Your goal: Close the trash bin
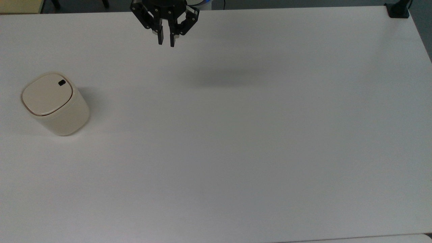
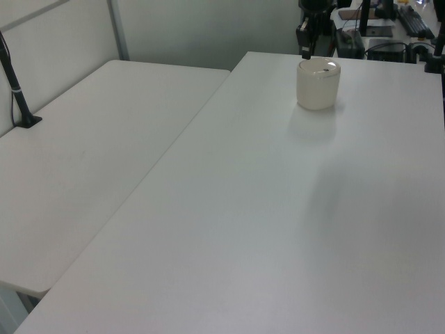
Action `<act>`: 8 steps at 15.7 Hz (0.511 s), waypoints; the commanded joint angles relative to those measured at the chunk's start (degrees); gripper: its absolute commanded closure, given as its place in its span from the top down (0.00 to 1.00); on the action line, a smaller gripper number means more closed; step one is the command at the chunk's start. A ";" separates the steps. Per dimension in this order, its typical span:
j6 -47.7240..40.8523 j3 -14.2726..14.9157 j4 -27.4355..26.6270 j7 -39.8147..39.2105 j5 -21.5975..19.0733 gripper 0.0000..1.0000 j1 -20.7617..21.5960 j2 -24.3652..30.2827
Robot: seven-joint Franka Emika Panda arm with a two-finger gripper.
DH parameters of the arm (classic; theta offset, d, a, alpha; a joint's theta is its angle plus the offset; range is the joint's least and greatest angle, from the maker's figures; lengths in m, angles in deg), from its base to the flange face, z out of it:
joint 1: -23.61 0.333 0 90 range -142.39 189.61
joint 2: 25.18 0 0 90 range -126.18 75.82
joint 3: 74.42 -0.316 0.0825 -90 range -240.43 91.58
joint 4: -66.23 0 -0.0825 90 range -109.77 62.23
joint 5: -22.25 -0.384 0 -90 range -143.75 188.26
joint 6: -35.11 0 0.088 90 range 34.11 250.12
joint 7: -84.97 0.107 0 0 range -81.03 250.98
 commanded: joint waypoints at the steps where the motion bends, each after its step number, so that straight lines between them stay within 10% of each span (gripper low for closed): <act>1: -0.59 -0.20 -2.13 -1.58 -0.91 1.00 0.37 1.76; 8: -2.34 -0.81 -2.40 -1.40 -0.74 1.00 2.04 1.84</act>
